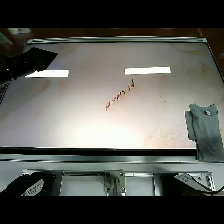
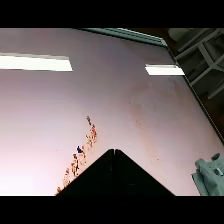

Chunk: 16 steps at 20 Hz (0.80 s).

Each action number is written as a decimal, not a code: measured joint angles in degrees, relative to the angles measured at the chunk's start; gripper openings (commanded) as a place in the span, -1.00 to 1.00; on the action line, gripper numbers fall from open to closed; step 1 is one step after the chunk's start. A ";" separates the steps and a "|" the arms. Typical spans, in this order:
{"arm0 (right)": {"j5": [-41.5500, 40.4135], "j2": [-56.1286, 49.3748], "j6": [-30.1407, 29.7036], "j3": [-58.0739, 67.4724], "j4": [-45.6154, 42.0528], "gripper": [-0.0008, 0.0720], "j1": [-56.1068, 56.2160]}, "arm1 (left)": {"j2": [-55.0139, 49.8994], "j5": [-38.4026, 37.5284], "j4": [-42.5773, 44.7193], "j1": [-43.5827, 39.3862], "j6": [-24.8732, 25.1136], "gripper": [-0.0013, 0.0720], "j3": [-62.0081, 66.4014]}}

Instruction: Fold the shirts.

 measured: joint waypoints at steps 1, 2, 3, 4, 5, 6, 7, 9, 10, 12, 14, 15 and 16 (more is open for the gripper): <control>-1.70 1.64 0.44 1.92 2.23 0.84 0.79 | -0.37 0.42 1.38 -0.31 0.00 -0.88 0.00; -4.15 3.45 0.50 3.50 5.84 0.84 2.36 | -1.01 0.70 3.80 -0.83 -0.09 -0.88 0.00; -7.04 5.29 -0.07 4.61 9.81 0.84 4.76 | -1.92 0.59 7.21 -1.73 -1.22 -0.88 0.04; -9.27 6.80 -0.94 5.40 12.85 0.84 7.87 | -3.04 0.02 11.19 -2.73 -3.74 -0.88 0.20; -10.91 8.04 -1.86 5.99 15.15 0.84 12.17 | -4.66 -1.33 16.37 -4.02 -7.65 -0.88 0.66; -11.54 8.83 -2.64 6.38 16.13 0.84 16.90 | -6.45 -3.50 21.70 -5.35 -11.54 -0.82 1.36; -11.45 9.20 -3.04 6.67 15.80 0.87 22.16 | -8.76 -6.62 27.54 -6.97 -15.06 -0.30 2.51; -9.11 8.63 -2.23 7.02 12.87 0.89 33.66 | -13.97 -14.84 36.89 -10.01 -19.69 0.96 5.46; -8.09 7.93 -0.98 7.15 11.67 0.89 38.10 | -16.33 -18.40 39.91 -10.95 -21.42 0.96 6.88; -5.29 6.12 1.09 7.26 9.66 0.89 45.64 | -20.50 -25.55 44.76 -12.35 -23.93 0.96 9.07; -2.62 4.39 2.27 7.37 8.61 0.88 51.34 | -23.08 -30.51 47.39 -13.16 -25.46 0.96 10.21; -1.64 3.67 2.75 7.39 7.85 0.88 53.48 | -23.96 -32.04 48.22 -13.40 -25.94 0.96 10.58; -0.74 3.19 2.99 7.41 7.43 0.88 55.12 | -24.55 -33.00 48.87 -13.60 -26.29 0.96 10.84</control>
